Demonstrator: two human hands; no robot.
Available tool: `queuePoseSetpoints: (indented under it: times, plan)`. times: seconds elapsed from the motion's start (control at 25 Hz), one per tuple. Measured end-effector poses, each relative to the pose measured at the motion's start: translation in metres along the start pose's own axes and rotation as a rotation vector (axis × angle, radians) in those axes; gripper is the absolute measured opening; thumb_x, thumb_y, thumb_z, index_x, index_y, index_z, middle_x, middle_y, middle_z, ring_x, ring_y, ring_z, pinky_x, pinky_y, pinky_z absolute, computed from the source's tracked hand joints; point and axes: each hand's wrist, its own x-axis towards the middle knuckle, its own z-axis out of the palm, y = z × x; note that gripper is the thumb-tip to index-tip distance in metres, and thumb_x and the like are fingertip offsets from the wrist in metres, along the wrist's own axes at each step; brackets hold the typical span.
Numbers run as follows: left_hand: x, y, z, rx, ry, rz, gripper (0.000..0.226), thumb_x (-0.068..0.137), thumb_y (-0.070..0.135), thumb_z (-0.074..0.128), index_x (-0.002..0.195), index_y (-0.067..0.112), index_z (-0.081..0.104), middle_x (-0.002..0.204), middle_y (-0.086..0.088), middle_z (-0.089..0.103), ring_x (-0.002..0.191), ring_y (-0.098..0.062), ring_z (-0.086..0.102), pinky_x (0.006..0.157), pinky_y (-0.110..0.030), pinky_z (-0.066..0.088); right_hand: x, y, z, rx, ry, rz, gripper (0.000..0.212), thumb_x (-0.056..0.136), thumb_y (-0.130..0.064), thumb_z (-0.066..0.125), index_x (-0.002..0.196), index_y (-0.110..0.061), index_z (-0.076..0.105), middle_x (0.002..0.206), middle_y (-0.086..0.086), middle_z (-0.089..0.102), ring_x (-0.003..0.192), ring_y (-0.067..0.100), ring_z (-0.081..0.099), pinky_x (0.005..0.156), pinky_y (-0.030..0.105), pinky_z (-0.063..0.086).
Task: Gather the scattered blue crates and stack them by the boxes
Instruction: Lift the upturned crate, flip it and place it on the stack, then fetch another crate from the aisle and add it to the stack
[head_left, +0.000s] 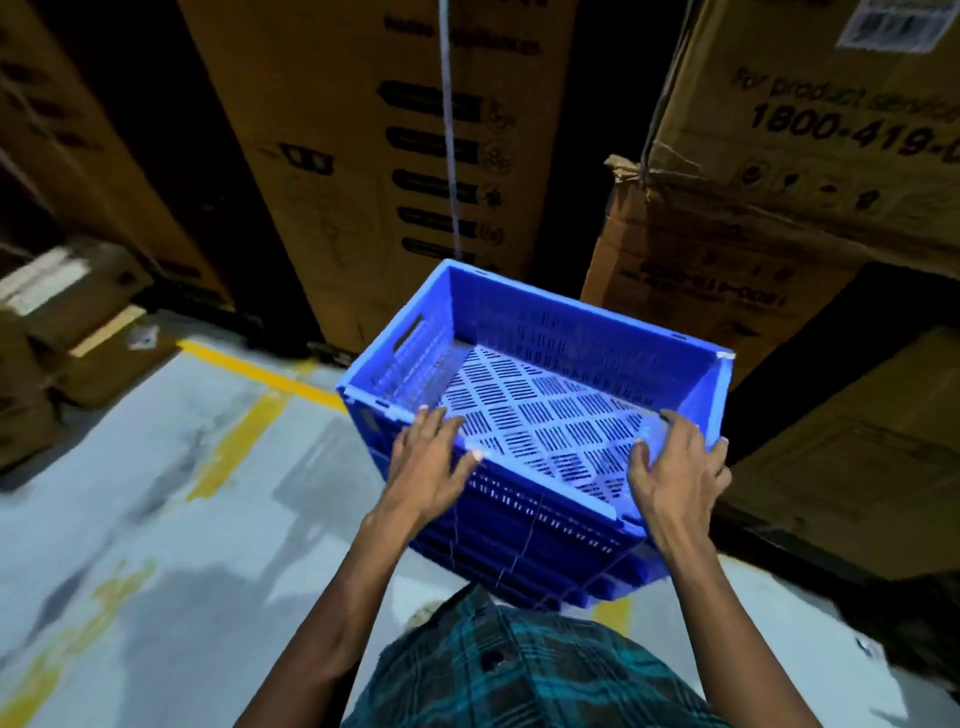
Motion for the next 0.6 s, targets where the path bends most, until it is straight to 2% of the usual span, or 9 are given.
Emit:
queuePoseSetpoints:
  times: [0.04,0.12,0.16,0.24,0.28,0.36,0.48,0.6]
  plan:
    - [-0.016,0.004,0.002,-0.085,-0.006,-0.008,0.067,0.093,0.058,0.042,0.149,0.022,0.038,0.163,-0.004,0.025,0.153,-0.023,0.014,0.116,-0.051,0.027,-0.010,-0.004,0.001,0.004,-0.038,-0.024,0.045,0.088,-0.030,0.057,0.132,-0.023,0.049,0.139,0.008,0.053,0.141,0.047,0.025,0.107,0.064,0.022]
    - [-0.049,0.005,0.000,-0.185,-0.028,-0.035,0.067,0.093,0.053,0.049,0.151,0.021,0.036,0.163,-0.003,0.026,0.151,-0.019,0.021,0.117,-0.044,0.032,-0.031,-0.015,0.004,0.117,-0.109,-0.155,0.037,0.088,-0.031,0.054,0.125,-0.024,0.055,0.133,0.005,0.058,0.143,0.038,0.030,0.109,0.062,0.020]
    - [-0.069,0.003,0.000,-0.223,-0.039,-0.077,0.065,0.094,0.050,0.051,0.150,0.020,0.037,0.160,-0.004,0.032,0.148,-0.020,0.030,0.115,-0.040,0.034,-0.043,-0.023,0.004,0.233,-0.160,-0.267,0.032,0.088,-0.030,0.052,0.119,-0.025,0.059,0.126,0.003,0.063,0.137,0.034,0.041,0.109,0.058,0.026]
    - [-0.117,-0.010,-0.002,-0.274,-0.075,-0.209,0.059,0.096,0.045,0.055,0.146,0.018,0.044,0.148,-0.007,0.050,0.136,-0.023,0.048,0.108,-0.033,0.040,-0.071,-0.044,0.007,0.483,-0.282,-0.490,0.024,0.089,-0.027,0.053,0.109,-0.025,0.065,0.111,-0.002,0.070,0.110,0.027,0.063,0.099,0.052,0.044]
    - [-0.143,-0.021,-0.003,-0.294,-0.093,-0.277,0.056,0.096,0.044,0.057,0.144,0.017,0.047,0.142,-0.008,0.056,0.130,-0.023,0.054,0.104,-0.030,0.042,-0.090,-0.058,0.011,0.536,-0.317,-0.580,0.020,0.089,-0.025,0.055,0.105,-0.025,0.067,0.105,-0.004,0.072,0.099,0.022,0.066,0.094,0.050,0.048]
    - [-0.194,-0.039,-0.012,-0.327,-0.076,-0.392,0.053,0.095,0.046,0.057,0.141,0.019,0.050,0.137,-0.006,0.061,0.123,-0.020,0.059,0.097,-0.025,0.045,-0.131,-0.088,0.016,0.596,-0.409,-0.659,0.017,0.091,-0.020,0.058,0.102,-0.023,0.071,0.099,-0.005,0.074,0.089,0.013,0.066,0.087,0.043,0.051]
    - [-0.277,-0.066,-0.027,-0.409,0.098,-0.607,0.051,0.096,0.045,0.056,0.141,0.022,0.050,0.133,-0.002,0.061,0.120,-0.016,0.059,0.085,-0.016,0.047,-0.190,-0.131,0.023,0.689,-0.697,-0.790,0.018,0.094,-0.014,0.058,0.104,-0.020,0.072,0.099,-0.007,0.074,0.089,0.004,0.066,0.080,0.031,0.054]
    - [-0.366,-0.093,-0.030,-0.513,0.292,-0.785,0.049,0.095,0.043,0.058,0.139,0.022,0.052,0.129,-0.002,0.064,0.117,-0.014,0.061,0.090,-0.025,0.047,-0.259,-0.165,0.025,0.658,-0.961,-1.065,0.019,0.096,-0.018,0.056,0.107,-0.023,0.071,0.097,-0.012,0.074,0.089,0.000,0.067,0.074,0.026,0.054]
